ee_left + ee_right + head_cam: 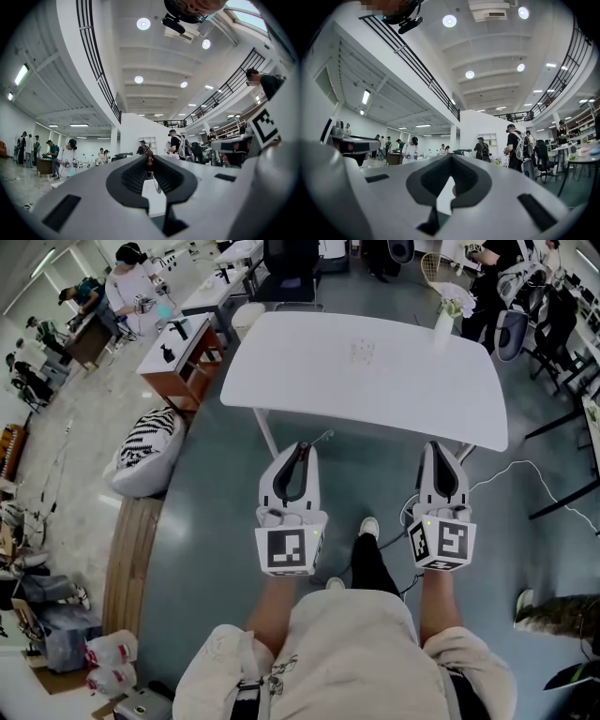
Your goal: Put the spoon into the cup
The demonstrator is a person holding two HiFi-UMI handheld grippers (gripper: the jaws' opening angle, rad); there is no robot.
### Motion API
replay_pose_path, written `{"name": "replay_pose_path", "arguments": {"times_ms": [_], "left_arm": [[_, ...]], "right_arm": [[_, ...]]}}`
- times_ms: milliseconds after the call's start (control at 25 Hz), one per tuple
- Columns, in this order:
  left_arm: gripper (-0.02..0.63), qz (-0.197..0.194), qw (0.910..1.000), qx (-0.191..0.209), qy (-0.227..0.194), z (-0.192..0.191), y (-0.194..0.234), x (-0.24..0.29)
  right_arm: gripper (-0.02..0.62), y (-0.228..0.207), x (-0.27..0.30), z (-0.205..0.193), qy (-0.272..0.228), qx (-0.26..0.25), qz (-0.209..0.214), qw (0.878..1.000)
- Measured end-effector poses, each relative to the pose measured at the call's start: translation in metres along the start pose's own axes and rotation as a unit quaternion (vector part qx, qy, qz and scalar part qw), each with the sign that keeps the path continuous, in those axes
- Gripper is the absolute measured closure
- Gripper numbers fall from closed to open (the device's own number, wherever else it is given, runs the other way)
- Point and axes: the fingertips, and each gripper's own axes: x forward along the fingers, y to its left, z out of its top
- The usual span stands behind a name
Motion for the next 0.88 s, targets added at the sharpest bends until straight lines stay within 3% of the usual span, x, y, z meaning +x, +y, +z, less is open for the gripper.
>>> {"name": "replay_pose_path", "arguments": {"times_ms": [880], "left_arm": [[0.568, -0.005, 0.9994, 0.004, 0.033, -0.035, -0.013, 0.216]], "right_arm": [[0.607, -0.111, 0.182, -0.05, 0.036, 0.028, 0.004, 0.999]]}}
